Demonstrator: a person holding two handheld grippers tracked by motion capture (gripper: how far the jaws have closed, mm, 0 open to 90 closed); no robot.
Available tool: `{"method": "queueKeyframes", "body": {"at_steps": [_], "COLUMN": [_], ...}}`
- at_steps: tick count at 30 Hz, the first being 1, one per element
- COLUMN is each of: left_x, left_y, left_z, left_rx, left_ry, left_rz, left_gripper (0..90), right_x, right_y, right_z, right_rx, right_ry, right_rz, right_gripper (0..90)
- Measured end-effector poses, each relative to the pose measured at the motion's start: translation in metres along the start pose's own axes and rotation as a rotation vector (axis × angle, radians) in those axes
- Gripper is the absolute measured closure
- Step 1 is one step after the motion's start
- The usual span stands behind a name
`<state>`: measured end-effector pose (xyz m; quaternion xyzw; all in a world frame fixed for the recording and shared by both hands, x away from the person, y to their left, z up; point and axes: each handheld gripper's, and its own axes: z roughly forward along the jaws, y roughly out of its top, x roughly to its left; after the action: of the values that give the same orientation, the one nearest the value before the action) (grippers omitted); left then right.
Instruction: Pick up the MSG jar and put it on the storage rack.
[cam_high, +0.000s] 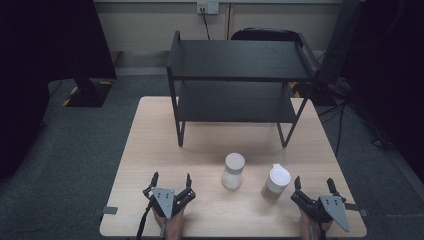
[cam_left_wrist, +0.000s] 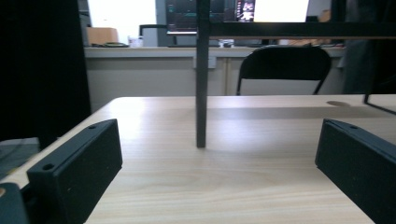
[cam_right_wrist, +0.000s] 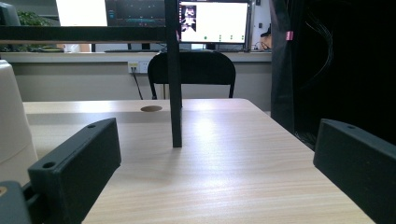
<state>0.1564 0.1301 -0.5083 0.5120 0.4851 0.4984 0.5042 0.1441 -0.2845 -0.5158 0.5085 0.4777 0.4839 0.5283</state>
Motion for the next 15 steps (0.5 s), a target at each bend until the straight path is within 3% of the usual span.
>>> {"method": "queueKeyframes", "body": {"at_steps": [3,7,15], "left_x": [0.000,0.006,0.005], "left_y": [0.005,0.021,0.038], "left_z": [0.002,0.008,0.007], "left_rx": [0.007,0.036,0.023], "left_ry": [-0.009,-0.084,-0.156], "left_rz": [-0.003,-0.050,-0.070], "left_gripper": [0.1,0.1,0.1], "right_x": [0.000,0.000,0.000], "right_y": [0.000,0.000,0.000], "right_z": [0.000,0.000,0.000], "right_rx": [0.000,0.000,0.000], "right_ry": [0.000,0.000,0.000], "right_rz": [0.001,0.000,0.001], "right_gripper": [0.0,0.0,0.0]}}
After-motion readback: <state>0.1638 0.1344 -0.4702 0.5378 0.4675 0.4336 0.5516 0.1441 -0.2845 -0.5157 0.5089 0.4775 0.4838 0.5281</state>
